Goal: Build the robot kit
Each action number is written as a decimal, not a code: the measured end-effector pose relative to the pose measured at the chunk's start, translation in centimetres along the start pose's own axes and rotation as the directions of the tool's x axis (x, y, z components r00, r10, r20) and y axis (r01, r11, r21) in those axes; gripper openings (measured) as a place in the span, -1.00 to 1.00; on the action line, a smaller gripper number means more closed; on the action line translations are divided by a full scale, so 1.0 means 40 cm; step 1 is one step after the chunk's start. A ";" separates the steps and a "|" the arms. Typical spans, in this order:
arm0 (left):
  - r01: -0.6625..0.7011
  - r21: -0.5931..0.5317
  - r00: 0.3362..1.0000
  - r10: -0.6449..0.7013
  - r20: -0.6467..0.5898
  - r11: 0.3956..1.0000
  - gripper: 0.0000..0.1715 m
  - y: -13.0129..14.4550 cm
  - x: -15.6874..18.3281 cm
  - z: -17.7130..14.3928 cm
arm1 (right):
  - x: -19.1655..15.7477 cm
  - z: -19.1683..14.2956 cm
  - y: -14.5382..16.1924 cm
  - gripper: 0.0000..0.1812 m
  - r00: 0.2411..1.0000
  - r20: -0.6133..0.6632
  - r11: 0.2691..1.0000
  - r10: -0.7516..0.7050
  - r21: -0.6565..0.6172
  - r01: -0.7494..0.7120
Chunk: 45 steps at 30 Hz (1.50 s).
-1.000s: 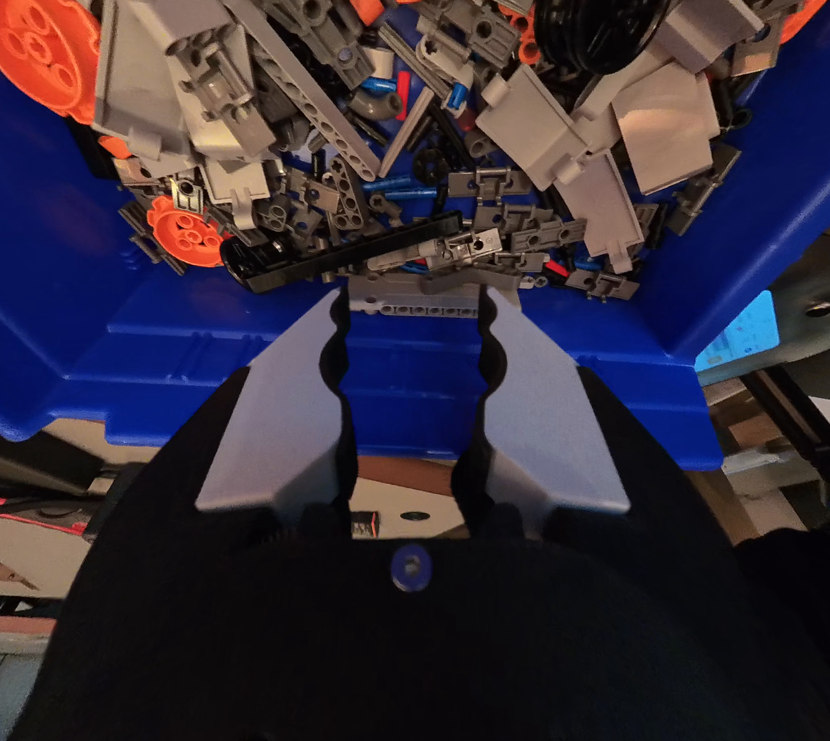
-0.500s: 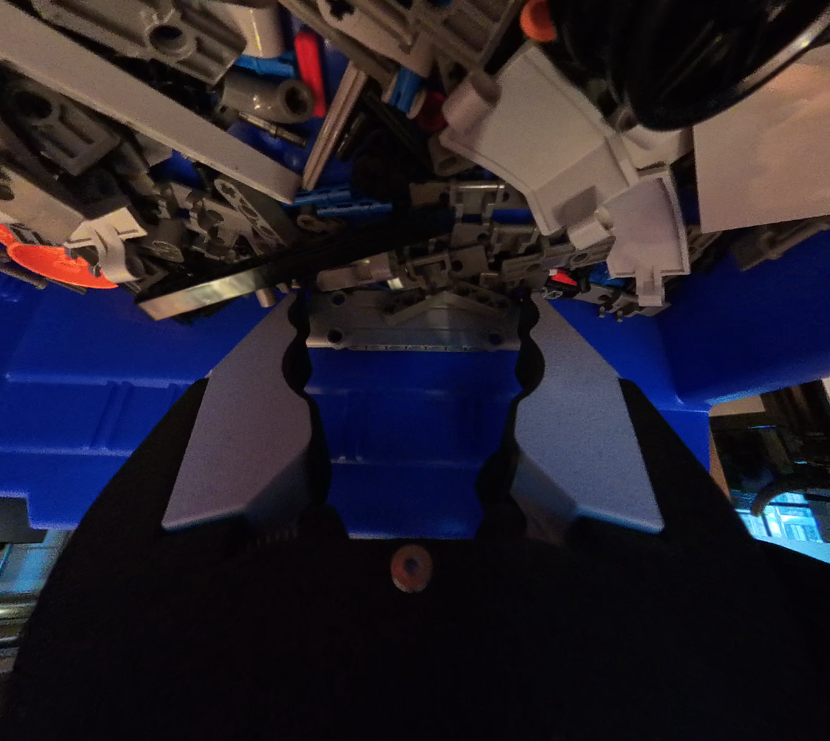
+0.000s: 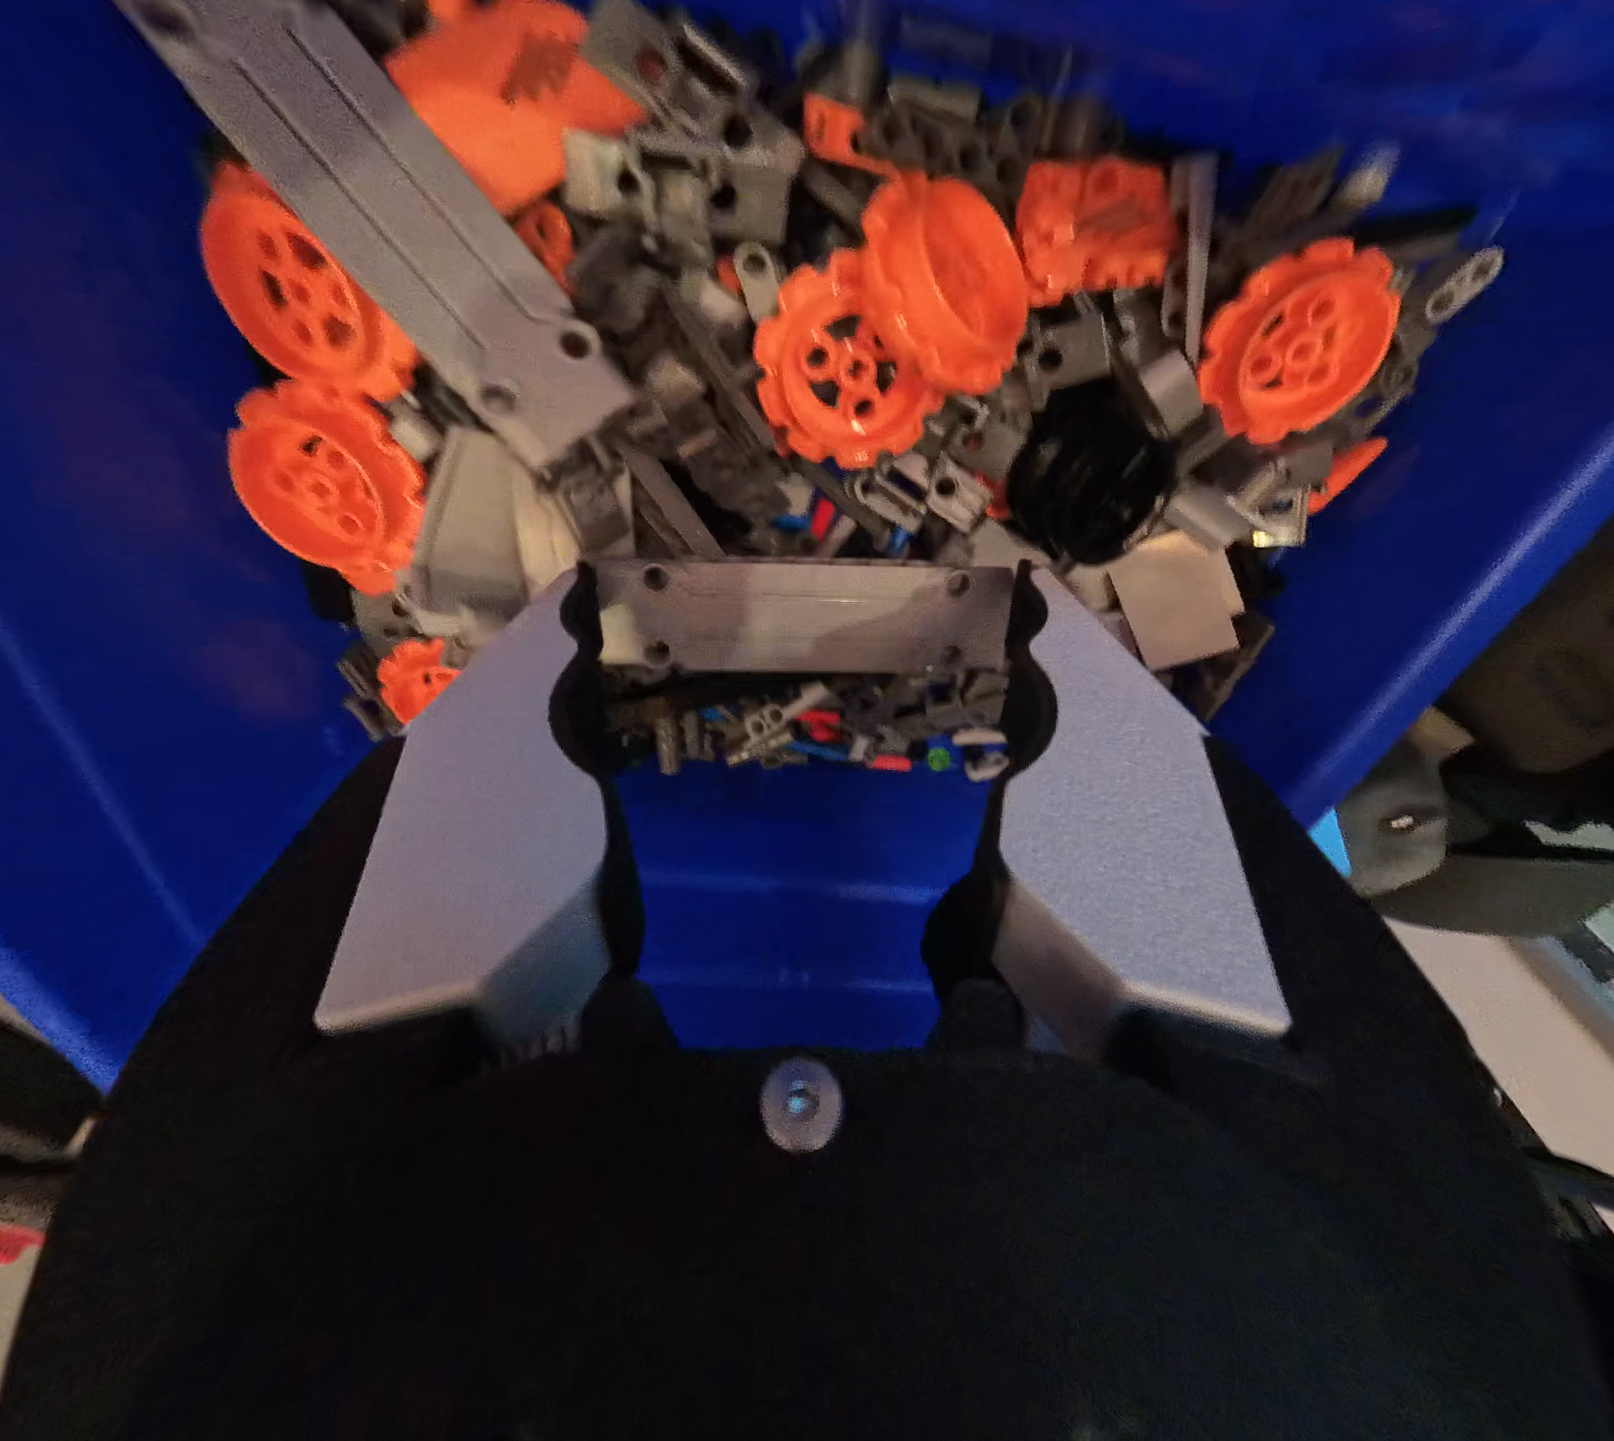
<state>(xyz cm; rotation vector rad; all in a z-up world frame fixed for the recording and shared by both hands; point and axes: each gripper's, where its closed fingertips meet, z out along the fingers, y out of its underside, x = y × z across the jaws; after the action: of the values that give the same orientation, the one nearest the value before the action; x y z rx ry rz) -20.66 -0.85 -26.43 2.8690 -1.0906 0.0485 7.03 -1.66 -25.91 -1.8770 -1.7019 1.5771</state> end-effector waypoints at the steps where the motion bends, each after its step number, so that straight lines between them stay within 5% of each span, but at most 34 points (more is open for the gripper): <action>1: -0.003 0.012 1.000 0.003 -0.010 1.000 0.07 -0.011 -0.001 0.000 | 0.000 0.000 0.000 -0.79 1.000 0.000 1.000 0.000 0.000 0.000; 6: 0.006 0.055 1.000 -0.004 -0.029 0.998 0.21 -0.024 -0.010 -0.024 | 0.000 -0.001 -0.001 -0.79 1.000 0.003 1.000 0.001 0.003 -0.001; 15: 0.016 0.103 1.000 -0.018 0.016 0.995 -0.08 0.040 -0.025 -0.090 | 0.001 0.000 0.000 -0.79 1.000 0.001 1.000 0.001 0.001 -0.001; 27: 0.006 -0.165 0.999 0.000 0.039 0.986 -0.50 0.163 -0.029 0.004 | 0.000 0.001 0.001 -0.79 1.000 0.000 1.000 0.000 -0.002 0.000; 34: -0.027 -0.286 0.999 0.037 0.032 0.958 -0.68 0.157 -0.028 0.062 | 0.000 0.001 0.001 -0.79 1.000 0.000 1.000 0.001 -0.001 -0.001; 45: -0.038 -0.103 0.999 0.041 0.026 0.994 -0.79 0.041 -0.041 0.029 | 0.003 0.002 0.002 -0.79 1.000 -0.001 1.000 0.003 -0.002 -0.003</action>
<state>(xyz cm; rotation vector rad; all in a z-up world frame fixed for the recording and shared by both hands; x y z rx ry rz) -22.95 -1.08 -27.60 2.7657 -1.1201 -0.0449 7.01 -1.65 -26.06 -1.8824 -1.7020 1.5758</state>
